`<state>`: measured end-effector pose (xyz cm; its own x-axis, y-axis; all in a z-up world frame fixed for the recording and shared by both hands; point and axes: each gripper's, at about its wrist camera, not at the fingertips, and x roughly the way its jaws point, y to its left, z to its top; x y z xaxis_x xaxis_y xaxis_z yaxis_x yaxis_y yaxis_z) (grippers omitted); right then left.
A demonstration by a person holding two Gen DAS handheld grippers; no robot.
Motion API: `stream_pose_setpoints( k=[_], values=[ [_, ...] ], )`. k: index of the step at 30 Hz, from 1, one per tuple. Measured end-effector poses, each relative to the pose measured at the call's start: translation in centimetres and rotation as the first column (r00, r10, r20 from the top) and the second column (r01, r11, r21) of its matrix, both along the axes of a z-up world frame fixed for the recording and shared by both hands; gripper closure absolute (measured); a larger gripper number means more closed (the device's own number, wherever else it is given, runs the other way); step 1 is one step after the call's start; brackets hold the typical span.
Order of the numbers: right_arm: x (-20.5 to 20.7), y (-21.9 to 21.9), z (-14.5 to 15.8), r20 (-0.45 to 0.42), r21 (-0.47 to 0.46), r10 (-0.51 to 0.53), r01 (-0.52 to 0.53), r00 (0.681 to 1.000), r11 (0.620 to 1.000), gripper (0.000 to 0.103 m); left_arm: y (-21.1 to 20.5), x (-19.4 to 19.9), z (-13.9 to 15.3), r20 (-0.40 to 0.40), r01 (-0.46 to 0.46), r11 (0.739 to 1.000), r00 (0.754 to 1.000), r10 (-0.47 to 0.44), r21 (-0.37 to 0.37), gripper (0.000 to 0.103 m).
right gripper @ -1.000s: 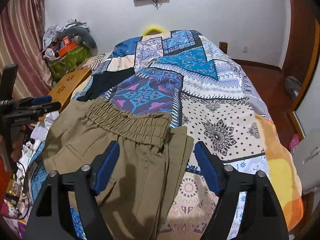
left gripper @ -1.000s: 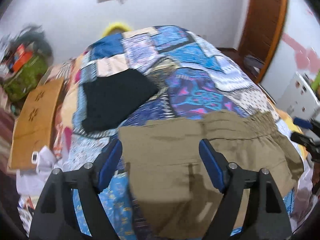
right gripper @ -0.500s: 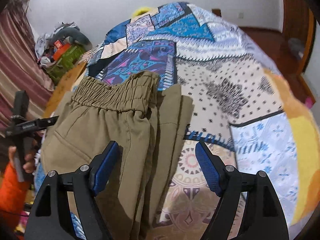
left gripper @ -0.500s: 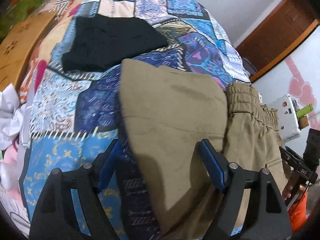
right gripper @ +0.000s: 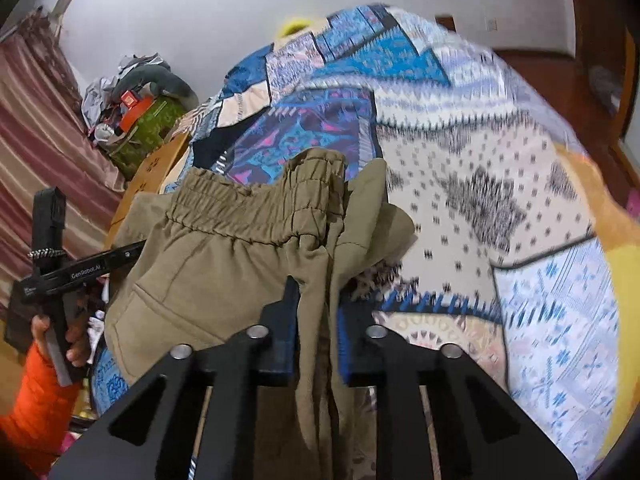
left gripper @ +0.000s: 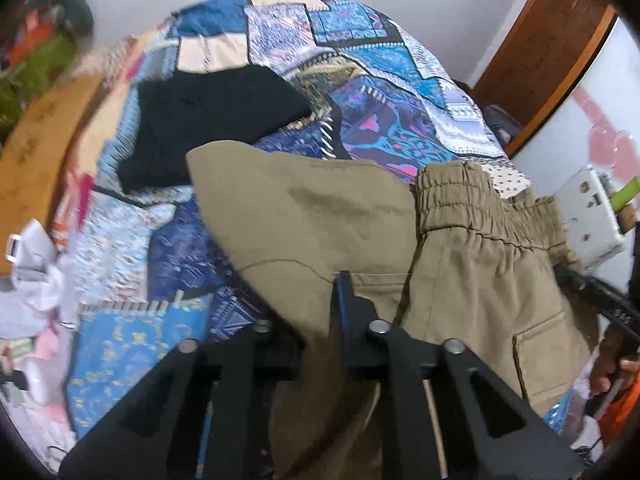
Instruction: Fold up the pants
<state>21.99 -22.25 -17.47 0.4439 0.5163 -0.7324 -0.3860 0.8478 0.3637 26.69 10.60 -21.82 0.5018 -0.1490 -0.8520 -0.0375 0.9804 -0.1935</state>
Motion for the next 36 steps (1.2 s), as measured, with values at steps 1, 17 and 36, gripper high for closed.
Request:
stream_pose_setpoints(
  k=[1,17,36],
  values=[
    [0.0,0.3,0.4,0.021,-0.014,0.006,-0.006,1.000,1.000,0.092,0.0,-0.1,0.5,0.017,-0.006,1.000,1.000,0.006,0.017,0.091],
    [6.0,7.9,8.9,0.247,-0.048,0.106,-0.098,0.963,0.994,0.093,3.8,2.5,8.8,0.279,-0.109,0.976,0.959,0.053,0.188,0.096],
    [19.4,24.6,5.5,0.242,-0.106,0.227,-0.207,0.943,0.973,0.093,17.0,17.1,2.1,0.188,-0.289,0.921,0.951,0.245,0.261,0.096]
  ],
)
